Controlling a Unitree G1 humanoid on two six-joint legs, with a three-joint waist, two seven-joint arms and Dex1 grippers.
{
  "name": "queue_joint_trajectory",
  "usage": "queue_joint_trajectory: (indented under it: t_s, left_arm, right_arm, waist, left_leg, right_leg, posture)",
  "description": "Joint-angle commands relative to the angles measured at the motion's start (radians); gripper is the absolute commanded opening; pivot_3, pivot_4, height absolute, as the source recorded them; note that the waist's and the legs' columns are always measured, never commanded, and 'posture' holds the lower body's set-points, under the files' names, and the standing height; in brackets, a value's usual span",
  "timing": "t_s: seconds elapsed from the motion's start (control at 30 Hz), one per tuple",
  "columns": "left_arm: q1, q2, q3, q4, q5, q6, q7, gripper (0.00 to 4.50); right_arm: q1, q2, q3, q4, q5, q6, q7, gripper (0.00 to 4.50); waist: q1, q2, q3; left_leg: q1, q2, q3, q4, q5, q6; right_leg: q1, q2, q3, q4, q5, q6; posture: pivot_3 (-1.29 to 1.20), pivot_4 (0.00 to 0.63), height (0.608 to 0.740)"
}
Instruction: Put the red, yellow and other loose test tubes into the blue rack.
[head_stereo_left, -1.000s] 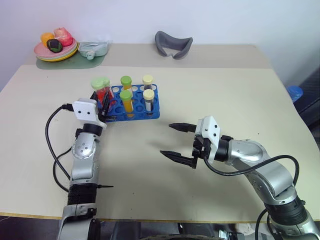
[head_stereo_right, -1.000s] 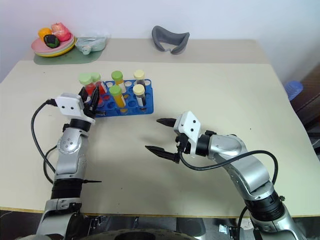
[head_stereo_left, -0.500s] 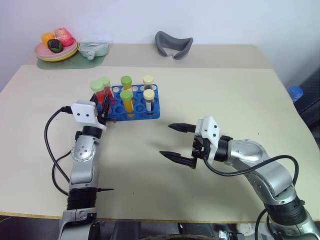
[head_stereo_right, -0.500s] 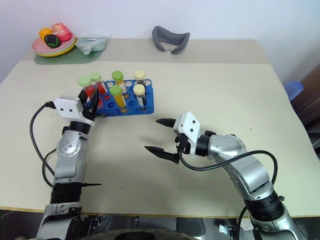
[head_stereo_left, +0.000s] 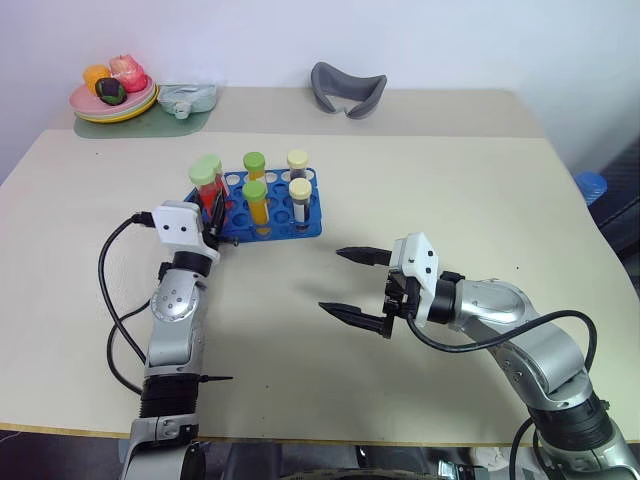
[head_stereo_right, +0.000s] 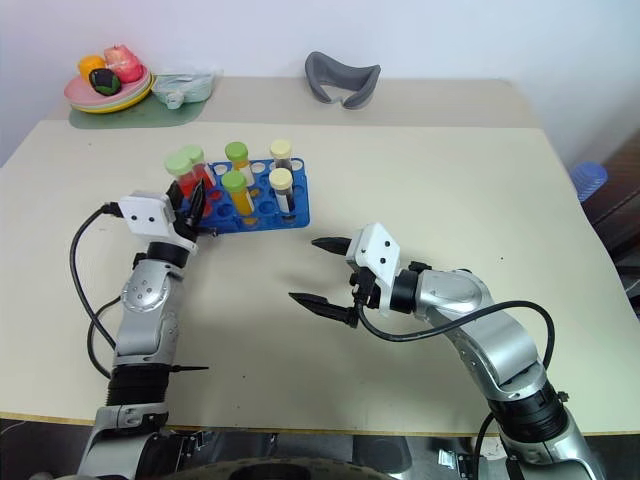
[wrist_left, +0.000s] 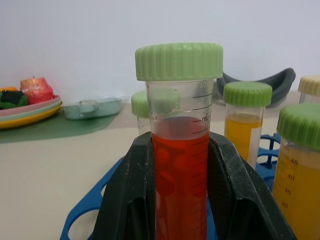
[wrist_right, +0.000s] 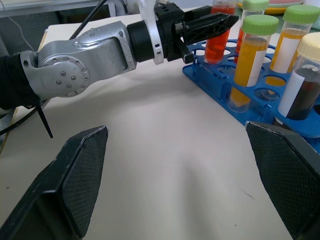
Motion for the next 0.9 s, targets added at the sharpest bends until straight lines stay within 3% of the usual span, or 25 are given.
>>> queue_joint_trajectory:
  t_s: [0.03,0.1,0.3,0.47,0.67,0.9]
  left_arm:
    - [-0.007,0.007,-0.003,-0.037,-0.006,-0.004,0.0,2.72]
    - [0.01,0.014,0.008,-0.075,-0.02,0.02,-0.003,3.7]
    - [0.145,0.089,0.077,-0.286,-0.115,0.151,-0.05,3.7]
    - [0.316,0.236,0.225,-0.433,-0.243,0.292,-0.138,3.7]
    - [0.531,0.378,0.393,-0.409,-0.3,0.334,-0.287,3.7]
    - [0.594,0.397,0.409,-0.381,-0.277,0.302,-0.342,3.7]
  right_arm:
    - [-0.004,0.008,-0.009,-0.028,0.014,-0.008,0.004,4.5]
    - [-0.004,0.005,-0.013,-0.025,0.013,-0.011,0.007,4.5]
    - [-0.003,-0.029,-0.064,0.005,0.01,-0.027,0.032,4.5]
    - [0.013,-0.099,-0.202,0.051,0.041,-0.011,0.05,4.5]
    - [0.076,-0.206,-0.362,0.176,0.028,-0.045,0.098,4.5]
    - [0.108,-0.222,-0.39,0.272,-0.009,-0.107,0.117,4.5]
  waist:
    - [-0.001,0.0,0.0]
    - [-0.002,0.0,0.0]
    - [-0.005,0.0,0.0]
    - [-0.003,0.0,0.0]
    - [-0.001,0.0,0.0]
    - [-0.003,0.0,0.0]
  left_leg:
    - [0.0,0.0,0.0,0.0,0.0,0.0]
    - [0.0,0.0,0.0,0.0,0.0,0.0]
    - [0.0,0.0,0.0,-0.001,0.0,0.0]
    - [0.0,0.0,0.0,-0.001,0.0,0.0]
    - [0.0,0.0,0.001,-0.001,0.0,0.001]
    - [0.0,0.0,0.001,-0.001,0.0,0.001]
  right_leg:
    - [0.0,0.0,0.0,0.0,0.0,0.0]
    - [0.0,0.0,0.0,0.0,0.0,0.0]
    - [-0.001,0.0,0.0,0.0,0.0,0.0]
    - [0.0,0.0,0.0,0.0,0.0,0.0]
    - [0.0,0.0,0.0,-0.001,0.0,0.0]
    - [0.0,0.0,0.0,-0.001,0.0,-0.001]
  posture:
    - [0.0,0.15,0.74]
    - [0.0,0.15,0.74]
    - [0.0,0.15,0.74]
    - [0.0,0.15,0.74]
    - [0.0,0.15,0.74]
    - [0.0,0.15,0.74]
